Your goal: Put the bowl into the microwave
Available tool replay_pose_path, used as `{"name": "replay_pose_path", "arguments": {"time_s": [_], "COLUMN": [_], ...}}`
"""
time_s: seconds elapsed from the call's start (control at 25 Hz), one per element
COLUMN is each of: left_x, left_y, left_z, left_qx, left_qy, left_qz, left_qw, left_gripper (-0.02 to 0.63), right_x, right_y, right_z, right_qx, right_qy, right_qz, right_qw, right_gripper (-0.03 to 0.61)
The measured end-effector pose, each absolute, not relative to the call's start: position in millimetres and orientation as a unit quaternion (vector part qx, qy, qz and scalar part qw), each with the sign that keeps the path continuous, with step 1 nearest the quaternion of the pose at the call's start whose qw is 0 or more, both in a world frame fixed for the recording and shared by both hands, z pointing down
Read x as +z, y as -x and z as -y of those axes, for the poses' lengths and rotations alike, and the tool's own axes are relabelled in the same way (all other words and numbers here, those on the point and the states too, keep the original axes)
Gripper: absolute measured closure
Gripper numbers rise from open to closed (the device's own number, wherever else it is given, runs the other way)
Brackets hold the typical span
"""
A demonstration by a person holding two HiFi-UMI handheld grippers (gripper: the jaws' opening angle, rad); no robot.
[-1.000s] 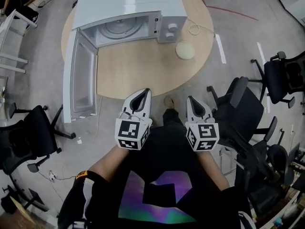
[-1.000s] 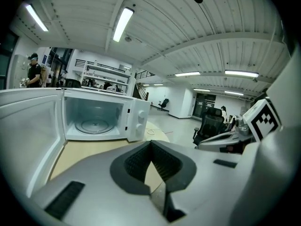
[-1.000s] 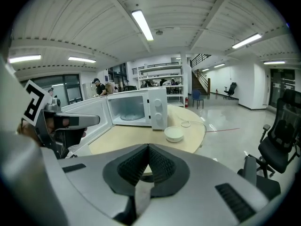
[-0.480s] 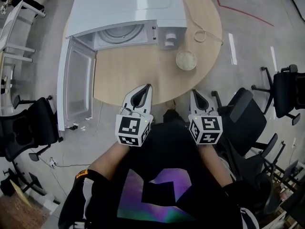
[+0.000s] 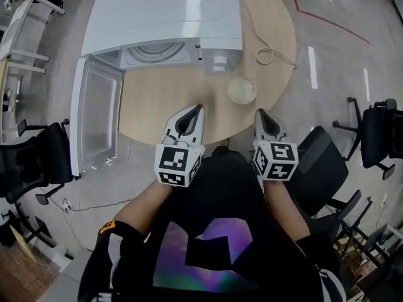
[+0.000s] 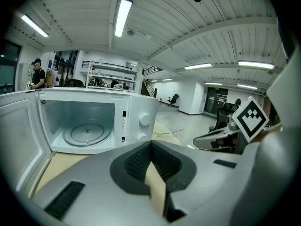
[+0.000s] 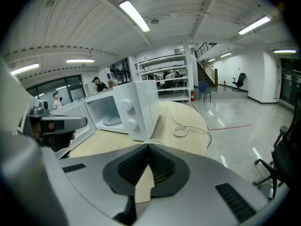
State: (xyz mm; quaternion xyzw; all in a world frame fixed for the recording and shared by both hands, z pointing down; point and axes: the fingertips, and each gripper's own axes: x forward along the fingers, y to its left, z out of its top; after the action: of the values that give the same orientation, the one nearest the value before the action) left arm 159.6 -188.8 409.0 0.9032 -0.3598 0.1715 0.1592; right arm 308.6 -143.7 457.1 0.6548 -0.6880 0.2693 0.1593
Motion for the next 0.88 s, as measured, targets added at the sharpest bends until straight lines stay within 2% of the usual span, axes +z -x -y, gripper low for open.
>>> {"name": "replay_pose_path", "arguments": {"time_s": [0.4,0.88], "left_x": [429,460], "left_y": [-187,-211], "left_z": [207,222], "left_qx": [0.211,0.264], "left_qy": [-0.899,-0.882], "left_qz": [0.355,0.358], "left_qw": [0.147,0.156], "left_gripper": [0.568,0.568], "right_x": [476,525], "right_y": [-331,-352], "right_z": [177,192], "right_qx": [0.302,0.381], "right_qy": [-0.636,-0.611], "right_qz": [0.692,0.684], "right_qw": [0.159,0.119], "right_gripper": [0.563,0.561]}}
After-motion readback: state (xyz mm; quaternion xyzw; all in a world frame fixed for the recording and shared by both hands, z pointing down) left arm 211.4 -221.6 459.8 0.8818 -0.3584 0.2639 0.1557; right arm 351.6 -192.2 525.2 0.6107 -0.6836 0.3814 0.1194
